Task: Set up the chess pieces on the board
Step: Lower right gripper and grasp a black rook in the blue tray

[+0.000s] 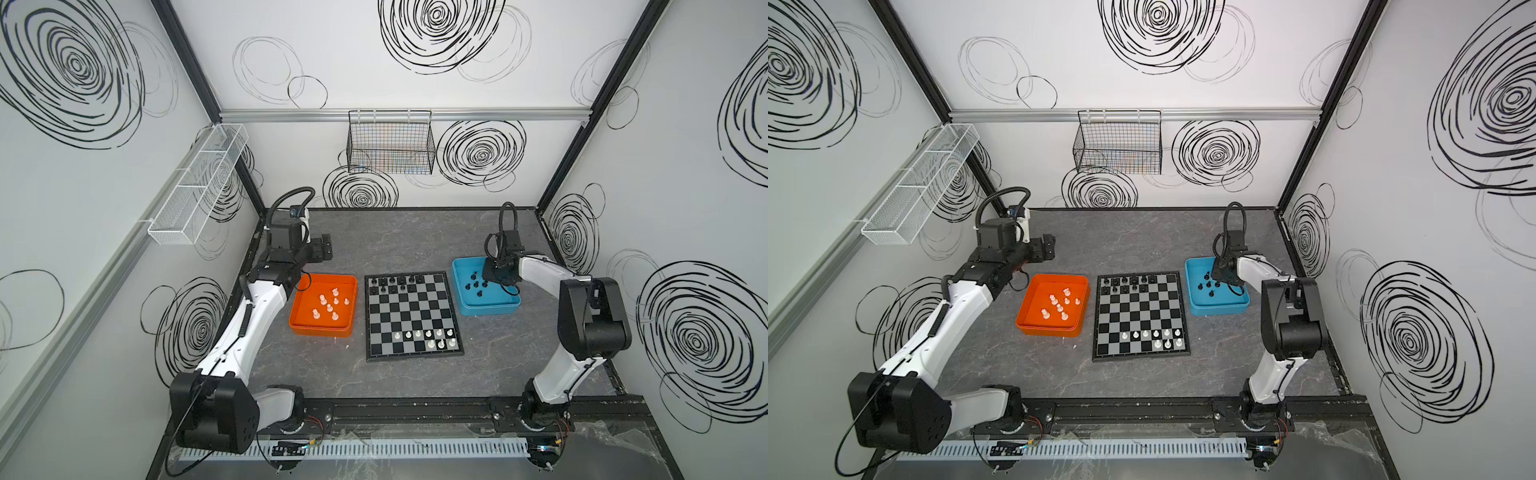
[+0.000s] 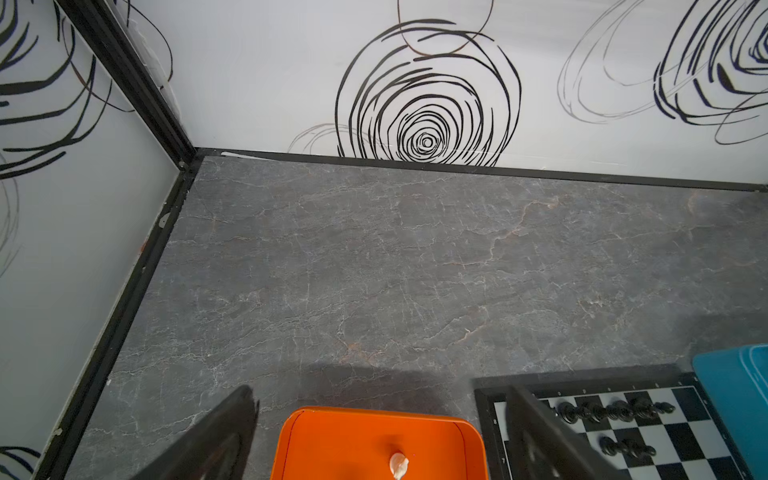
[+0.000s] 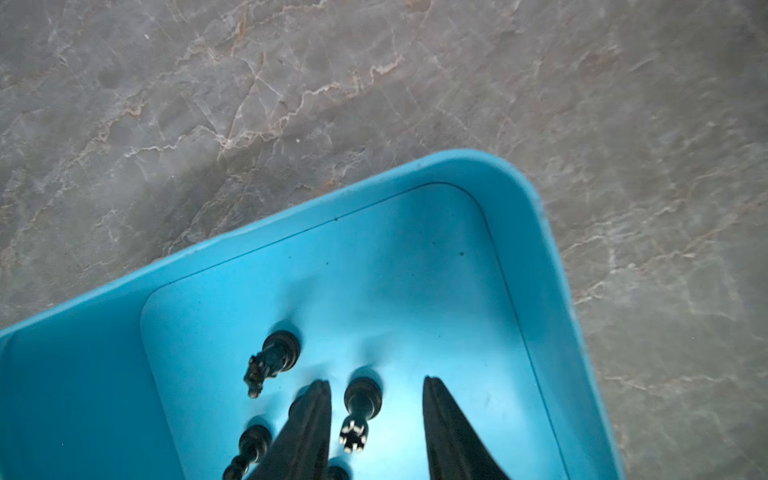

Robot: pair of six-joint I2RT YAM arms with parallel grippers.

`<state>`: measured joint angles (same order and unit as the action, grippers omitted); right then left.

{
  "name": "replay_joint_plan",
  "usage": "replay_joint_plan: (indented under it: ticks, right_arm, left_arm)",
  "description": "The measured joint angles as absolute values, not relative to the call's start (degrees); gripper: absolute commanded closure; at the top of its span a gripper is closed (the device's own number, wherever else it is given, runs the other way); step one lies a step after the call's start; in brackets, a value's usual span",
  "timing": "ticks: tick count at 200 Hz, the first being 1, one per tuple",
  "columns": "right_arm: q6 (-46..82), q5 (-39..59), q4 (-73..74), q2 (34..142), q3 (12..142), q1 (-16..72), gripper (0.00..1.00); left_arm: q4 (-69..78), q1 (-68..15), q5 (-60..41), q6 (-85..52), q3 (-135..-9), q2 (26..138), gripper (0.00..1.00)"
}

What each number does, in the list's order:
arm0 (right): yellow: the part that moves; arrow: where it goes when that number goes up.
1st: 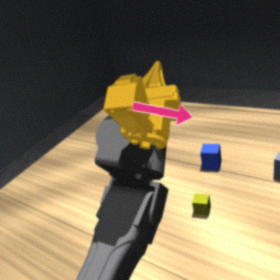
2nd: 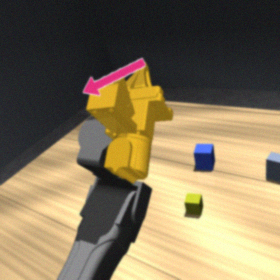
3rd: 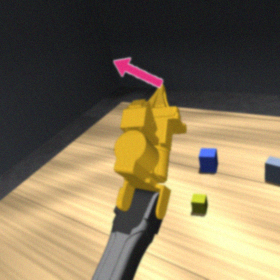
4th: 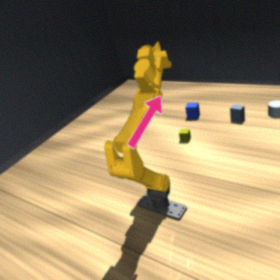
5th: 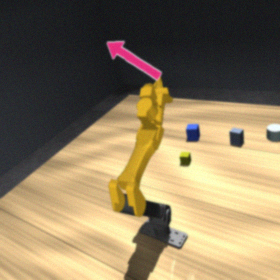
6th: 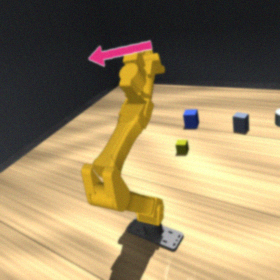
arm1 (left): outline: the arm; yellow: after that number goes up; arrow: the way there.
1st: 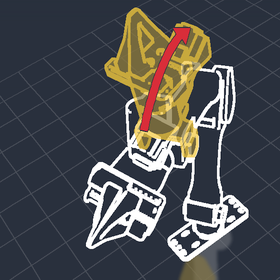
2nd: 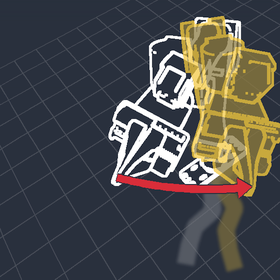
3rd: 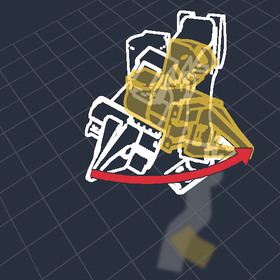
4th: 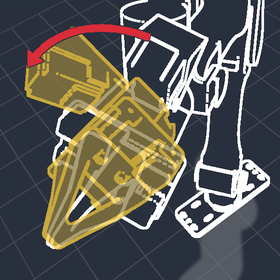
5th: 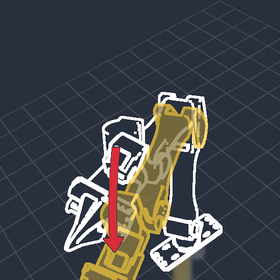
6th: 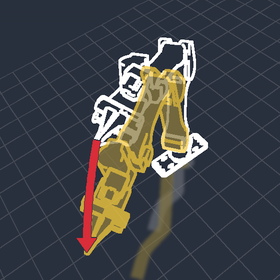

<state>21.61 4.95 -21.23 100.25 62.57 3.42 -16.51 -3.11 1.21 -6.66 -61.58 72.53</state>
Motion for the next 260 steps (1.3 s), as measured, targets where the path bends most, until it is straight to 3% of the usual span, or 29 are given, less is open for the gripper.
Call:
replay_joint_plan:
  ticks: [193, 260]
  right_arm:
    - [20.14, 7.79, -24.18, 101.23, 63.02, 3.95, 0.64]
    - [19.59, 8.4, -24.53, 102.94, 63.02, 4.49, 0.7]
  left_arm:
    - [-16.64, -4.12, 1.5, -8.01, -61.58, 74.08, 0.04]
    - [-16.67, -4.12, 1.54, -8.01, -61.58, 74.37, 0.04]
